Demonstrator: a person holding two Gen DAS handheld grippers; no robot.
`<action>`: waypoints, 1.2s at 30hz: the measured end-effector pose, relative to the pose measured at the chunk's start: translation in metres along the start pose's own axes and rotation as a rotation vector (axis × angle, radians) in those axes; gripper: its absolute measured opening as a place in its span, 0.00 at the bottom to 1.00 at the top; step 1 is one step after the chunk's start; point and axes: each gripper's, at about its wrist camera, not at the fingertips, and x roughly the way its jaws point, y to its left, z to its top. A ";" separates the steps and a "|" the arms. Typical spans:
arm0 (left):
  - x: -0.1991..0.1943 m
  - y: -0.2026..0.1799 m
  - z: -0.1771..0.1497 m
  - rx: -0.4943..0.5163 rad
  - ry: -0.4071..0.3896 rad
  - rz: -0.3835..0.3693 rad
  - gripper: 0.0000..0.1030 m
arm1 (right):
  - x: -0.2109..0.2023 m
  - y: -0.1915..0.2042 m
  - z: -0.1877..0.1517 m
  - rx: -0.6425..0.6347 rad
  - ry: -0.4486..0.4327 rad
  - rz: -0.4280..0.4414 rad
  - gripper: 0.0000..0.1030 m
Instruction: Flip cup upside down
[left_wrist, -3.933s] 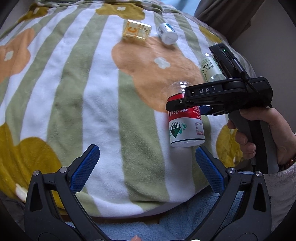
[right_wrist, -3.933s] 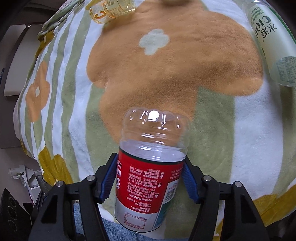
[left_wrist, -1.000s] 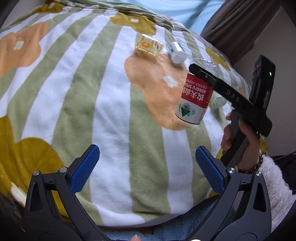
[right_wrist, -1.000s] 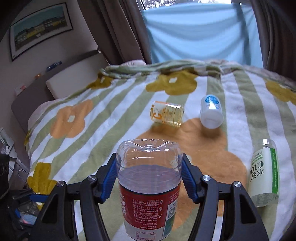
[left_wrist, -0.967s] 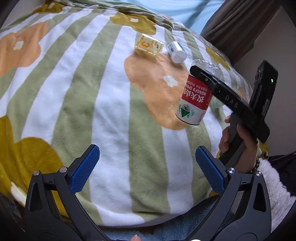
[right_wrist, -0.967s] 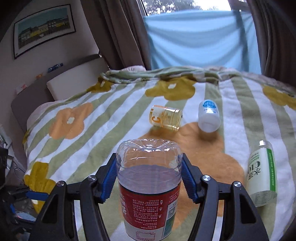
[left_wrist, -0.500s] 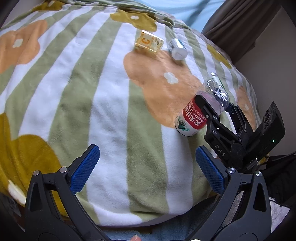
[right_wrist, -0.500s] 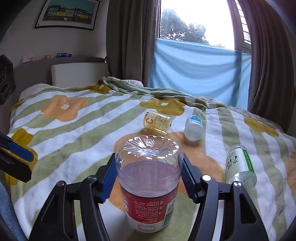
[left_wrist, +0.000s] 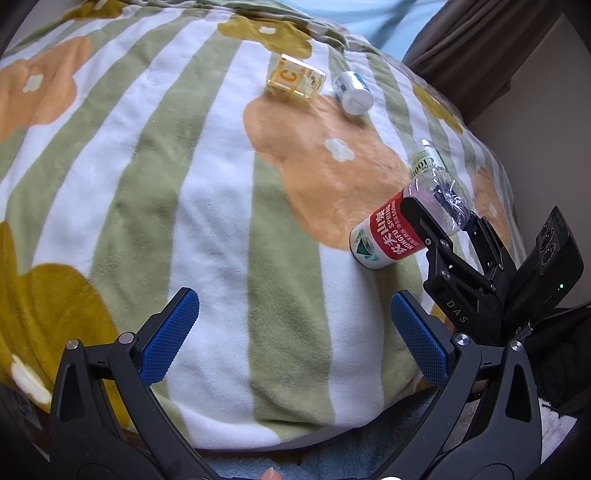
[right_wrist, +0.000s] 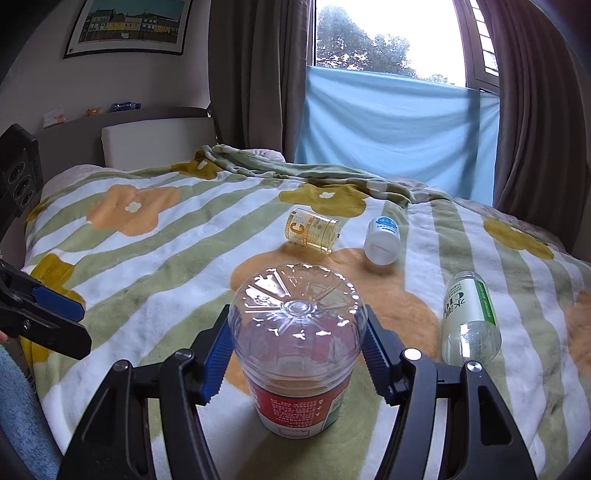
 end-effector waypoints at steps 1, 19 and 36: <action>-0.001 0.000 0.000 0.000 -0.002 0.002 1.00 | 0.001 0.000 0.001 0.001 0.002 0.000 0.58; -0.010 0.000 -0.001 -0.007 -0.025 0.008 1.00 | -0.001 -0.001 -0.001 0.042 -0.014 0.000 0.97; -0.127 -0.066 0.010 0.146 -0.433 0.062 1.00 | -0.148 -0.007 0.079 0.114 -0.098 -0.193 0.98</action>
